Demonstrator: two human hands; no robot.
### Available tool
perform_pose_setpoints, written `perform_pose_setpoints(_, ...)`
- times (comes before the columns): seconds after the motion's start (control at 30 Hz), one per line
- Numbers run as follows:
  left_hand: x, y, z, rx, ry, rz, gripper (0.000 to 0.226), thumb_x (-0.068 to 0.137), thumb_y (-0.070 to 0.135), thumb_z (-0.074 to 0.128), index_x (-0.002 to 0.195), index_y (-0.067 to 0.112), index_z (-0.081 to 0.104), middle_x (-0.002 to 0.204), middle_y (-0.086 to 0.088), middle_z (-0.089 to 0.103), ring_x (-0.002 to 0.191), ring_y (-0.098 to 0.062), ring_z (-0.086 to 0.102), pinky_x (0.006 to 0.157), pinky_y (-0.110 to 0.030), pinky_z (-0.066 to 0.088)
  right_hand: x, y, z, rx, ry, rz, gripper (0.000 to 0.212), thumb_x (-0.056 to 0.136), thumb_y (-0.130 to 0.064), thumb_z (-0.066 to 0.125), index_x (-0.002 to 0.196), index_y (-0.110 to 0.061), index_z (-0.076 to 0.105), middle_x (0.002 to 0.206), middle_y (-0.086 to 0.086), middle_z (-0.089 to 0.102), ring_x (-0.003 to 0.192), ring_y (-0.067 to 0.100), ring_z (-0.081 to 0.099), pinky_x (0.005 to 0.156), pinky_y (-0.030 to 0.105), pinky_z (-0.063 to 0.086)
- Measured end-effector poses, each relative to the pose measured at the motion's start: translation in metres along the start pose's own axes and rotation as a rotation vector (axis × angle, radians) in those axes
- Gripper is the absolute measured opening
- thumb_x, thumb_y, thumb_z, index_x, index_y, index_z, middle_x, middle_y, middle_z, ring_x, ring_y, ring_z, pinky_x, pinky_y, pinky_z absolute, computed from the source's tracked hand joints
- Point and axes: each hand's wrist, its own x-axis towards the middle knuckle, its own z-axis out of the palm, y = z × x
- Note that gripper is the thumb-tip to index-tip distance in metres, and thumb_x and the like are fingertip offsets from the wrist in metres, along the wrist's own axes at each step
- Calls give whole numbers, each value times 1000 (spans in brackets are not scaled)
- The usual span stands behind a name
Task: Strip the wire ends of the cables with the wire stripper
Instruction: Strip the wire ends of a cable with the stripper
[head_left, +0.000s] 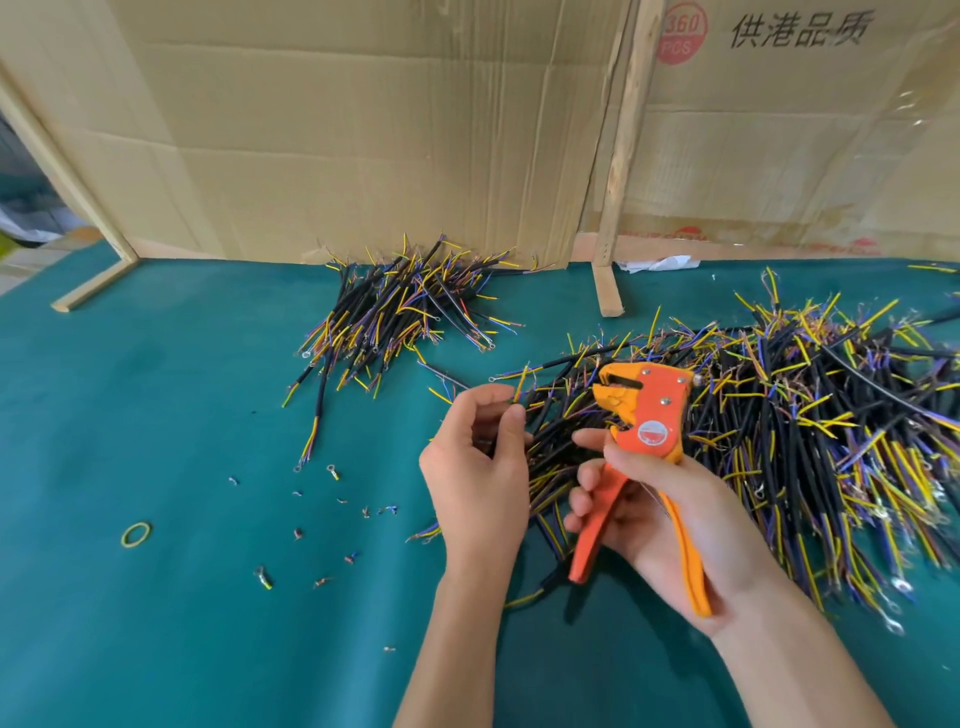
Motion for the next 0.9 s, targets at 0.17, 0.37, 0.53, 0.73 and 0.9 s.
perform_pose_setpoints(0.17,1,-1,0,2,-33,-18,19,91,8,67,87,26,72,70,11,70,65,-9,69,66,-21,52,3,4,-4,-34,-99,98,62,69,-22,92,120,5,68,84,23,62,71,37,64,69,49,56)
perform_pose_setpoints(0.37,1,-1,-2,5,-97,-20,15,91,4,66,92,16,74,72,8,70,65,-11,67,66,-24,53,0,2,-3,-38,-178,147,58,75,-21,88,122,5,66,84,24,62,72,37,62,70,51,54)
perform_pose_setpoints(0.53,-1,1,-3,-14,-146,-18,19,91,1,65,90,17,75,73,7,72,62,-10,67,64,-23,53,-5,0,5,-63,-163,174,42,80,-22,84,111,2,72,70,14,52,55,27,52,54,40,49)
perform_pose_setpoints(0.73,1,5,-3,-77,-156,-26,20,91,4,67,88,21,75,69,6,72,64,-12,70,66,-26,56,-7,2,19,-47,-65,111,32,86,-28,70,102,-1,73,58,7,37,40,18,36,41,28,37)
perform_pose_setpoints(0.9,3,9,0,-135,-176,-57,15,92,4,67,92,17,76,74,2,74,73,-18,73,72,-36,59,-8,2,25,-13,-13,53,31,82,-27,71,98,0,70,56,6,35,38,17,32,38,26,35)
